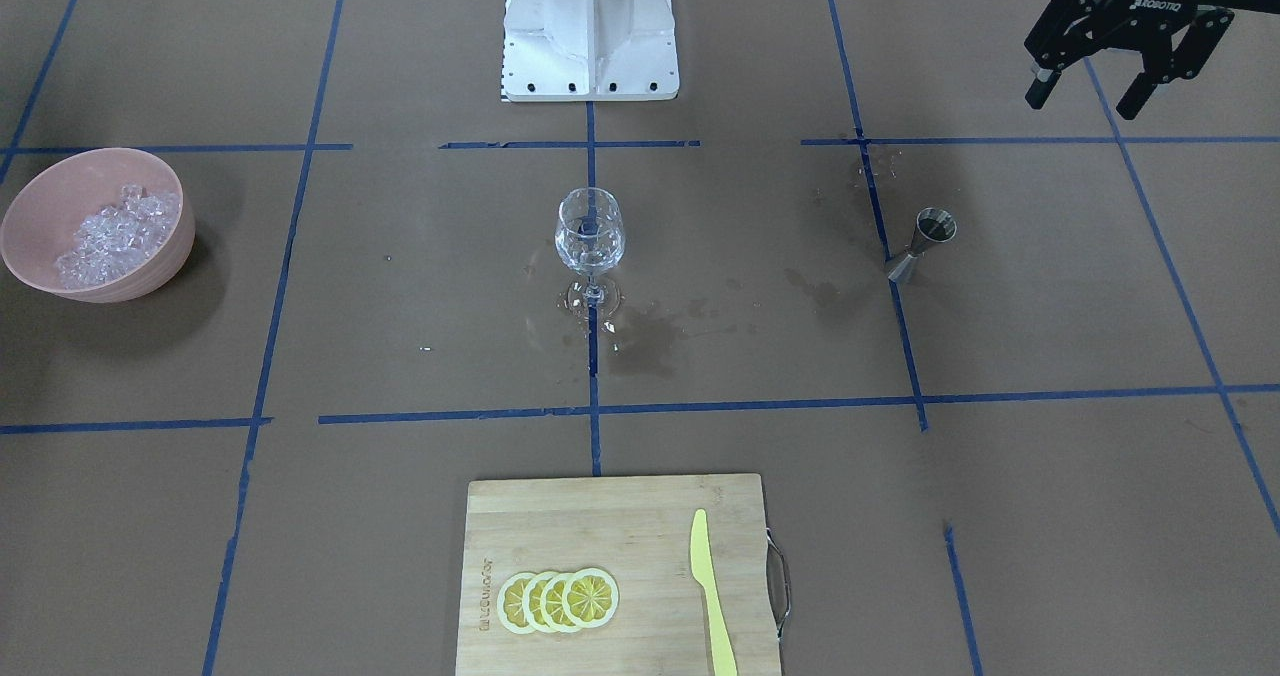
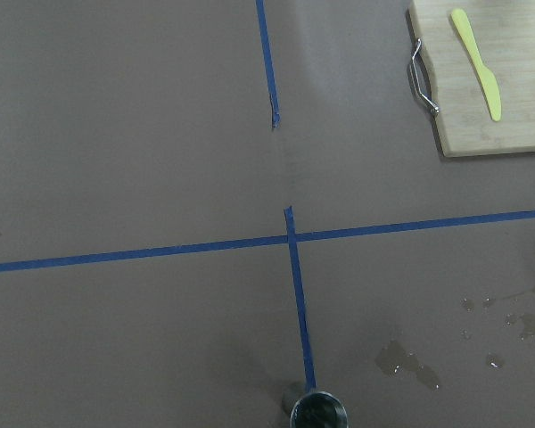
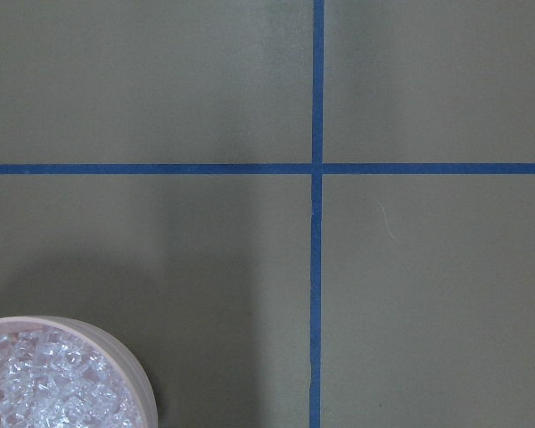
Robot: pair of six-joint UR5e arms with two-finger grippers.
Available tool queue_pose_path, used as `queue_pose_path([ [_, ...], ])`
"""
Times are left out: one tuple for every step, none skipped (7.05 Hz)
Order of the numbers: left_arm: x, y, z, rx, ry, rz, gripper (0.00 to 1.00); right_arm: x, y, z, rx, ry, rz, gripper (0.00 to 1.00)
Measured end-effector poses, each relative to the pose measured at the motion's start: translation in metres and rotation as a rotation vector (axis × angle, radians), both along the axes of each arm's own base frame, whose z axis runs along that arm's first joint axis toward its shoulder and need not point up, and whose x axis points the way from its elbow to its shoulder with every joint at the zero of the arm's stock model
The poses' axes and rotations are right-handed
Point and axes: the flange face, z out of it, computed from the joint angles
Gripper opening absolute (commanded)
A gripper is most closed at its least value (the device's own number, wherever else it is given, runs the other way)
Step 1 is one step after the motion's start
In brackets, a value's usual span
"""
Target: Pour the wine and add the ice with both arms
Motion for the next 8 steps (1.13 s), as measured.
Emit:
queue_pose_path([
  [0.020, 0.017, 0.007, -0.015, 0.014, -0.041, 1.00, 0.000, 0.000, -0.001, 0.003, 0.002, -0.001, 1.00],
  [0.044, 0.034, 0.014, -0.028, 0.022, -0.078, 1.00, 0.000, -0.001, -0.003, 0.006, 0.007, -0.002, 1.00],
  [0.068, 0.051, 0.024, -0.036, 0.016, -0.113, 1.00, -0.001, -0.001, -0.003, 0.007, 0.010, -0.004, 1.00],
  [0.093, 0.070, 0.033, -0.048, 0.007, -0.158, 1.00, -0.003, -0.001, -0.004, 0.007, 0.011, -0.006, 1.00],
  [0.117, 0.091, 0.043, -0.060, -0.004, -0.215, 1.00, -0.003, -0.002, -0.004, 0.006, 0.011, -0.007, 1.00],
  [0.138, 0.110, 0.052, -0.059, -0.024, -0.267, 1.00, -0.004, -0.002, -0.004, 0.007, 0.010, -0.007, 1.00],
  [0.153, 0.125, 0.059, -0.046, -0.054, -0.312, 1.00, -0.004, -0.002, -0.006, 0.010, 0.010, -0.008, 1.00],
  [0.164, 0.135, 0.063, -0.022, -0.071, -0.359, 1.00, -0.004, -0.003, -0.010, 0.018, 0.010, -0.008, 1.00],
])
